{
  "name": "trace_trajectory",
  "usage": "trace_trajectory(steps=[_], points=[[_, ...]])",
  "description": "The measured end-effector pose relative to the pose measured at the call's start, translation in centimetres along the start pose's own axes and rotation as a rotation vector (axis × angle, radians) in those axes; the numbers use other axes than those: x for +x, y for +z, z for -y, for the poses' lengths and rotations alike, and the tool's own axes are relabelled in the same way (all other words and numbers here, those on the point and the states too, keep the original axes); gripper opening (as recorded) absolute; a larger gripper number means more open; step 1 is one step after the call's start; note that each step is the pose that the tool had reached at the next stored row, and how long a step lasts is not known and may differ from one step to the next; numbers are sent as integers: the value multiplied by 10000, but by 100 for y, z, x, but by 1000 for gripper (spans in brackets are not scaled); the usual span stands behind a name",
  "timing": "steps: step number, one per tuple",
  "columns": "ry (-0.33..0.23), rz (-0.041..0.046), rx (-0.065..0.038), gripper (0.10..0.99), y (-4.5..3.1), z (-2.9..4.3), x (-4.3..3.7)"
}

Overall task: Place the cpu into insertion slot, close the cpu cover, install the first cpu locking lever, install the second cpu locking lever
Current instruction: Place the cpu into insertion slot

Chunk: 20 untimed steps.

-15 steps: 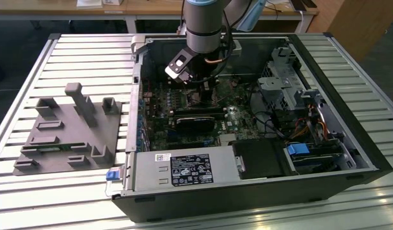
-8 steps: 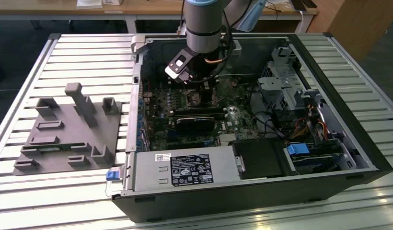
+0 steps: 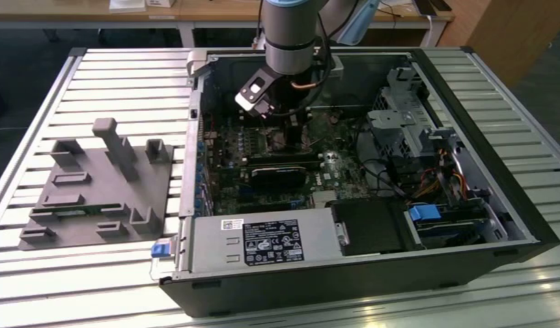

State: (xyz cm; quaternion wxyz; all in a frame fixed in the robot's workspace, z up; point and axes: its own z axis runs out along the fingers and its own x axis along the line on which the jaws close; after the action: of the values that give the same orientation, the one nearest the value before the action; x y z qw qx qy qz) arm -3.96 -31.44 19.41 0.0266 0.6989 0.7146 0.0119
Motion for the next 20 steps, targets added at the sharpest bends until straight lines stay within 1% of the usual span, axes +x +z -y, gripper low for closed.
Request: trace_trajectory(steps=[6,13,20], points=[[123,-6,2,671,2,-1,40],[195,-5,4,671,5,-1,41],[194,-4,4,671,-39,-3,39]])
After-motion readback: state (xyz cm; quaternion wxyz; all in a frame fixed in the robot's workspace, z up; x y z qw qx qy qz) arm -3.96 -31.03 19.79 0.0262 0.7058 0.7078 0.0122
